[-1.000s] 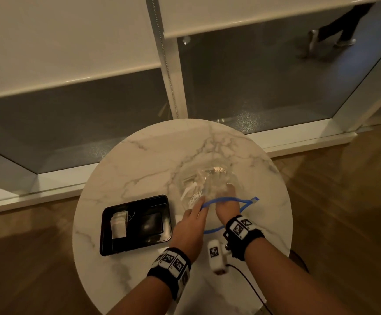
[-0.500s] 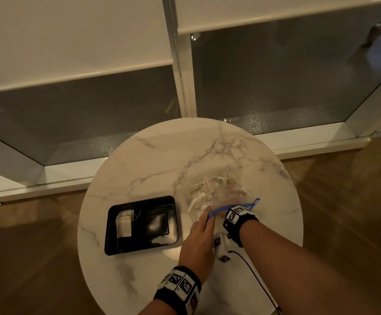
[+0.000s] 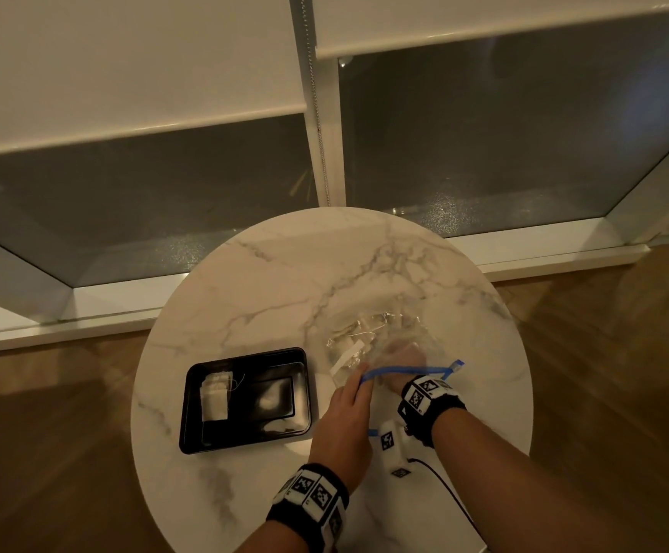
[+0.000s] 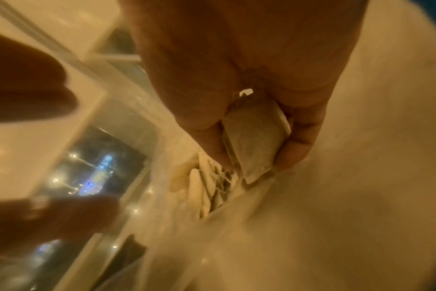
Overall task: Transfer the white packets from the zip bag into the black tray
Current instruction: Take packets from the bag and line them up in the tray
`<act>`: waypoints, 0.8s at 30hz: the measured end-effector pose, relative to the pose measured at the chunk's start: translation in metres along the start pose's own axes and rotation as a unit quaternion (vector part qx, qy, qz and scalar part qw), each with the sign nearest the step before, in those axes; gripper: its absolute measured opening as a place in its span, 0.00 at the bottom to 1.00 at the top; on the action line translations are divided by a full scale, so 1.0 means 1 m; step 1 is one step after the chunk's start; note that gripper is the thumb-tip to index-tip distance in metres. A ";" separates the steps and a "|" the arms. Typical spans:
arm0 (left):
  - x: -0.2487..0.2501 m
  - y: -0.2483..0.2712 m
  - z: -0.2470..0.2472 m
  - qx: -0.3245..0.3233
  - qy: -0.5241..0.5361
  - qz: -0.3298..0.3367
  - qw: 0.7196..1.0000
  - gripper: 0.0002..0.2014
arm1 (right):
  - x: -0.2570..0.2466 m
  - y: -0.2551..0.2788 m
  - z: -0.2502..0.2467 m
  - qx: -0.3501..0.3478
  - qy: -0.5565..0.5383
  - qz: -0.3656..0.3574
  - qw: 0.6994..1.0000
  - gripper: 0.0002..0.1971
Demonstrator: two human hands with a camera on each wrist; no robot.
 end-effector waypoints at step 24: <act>-0.047 0.016 -0.041 0.213 0.225 0.008 0.951 0.16 | 0.006 0.122 0.001 -0.002 -0.337 -0.051 0.940 0.14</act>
Point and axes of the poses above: each hand's wrist, its own y-axis away from the middle knuckle, its own z-axis out of the palm, x = y × z, the point moved 7 cm from there along -y, towards the middle knuckle, and after that the axes turned 11 degrees about -z, right-handed, at the moved point
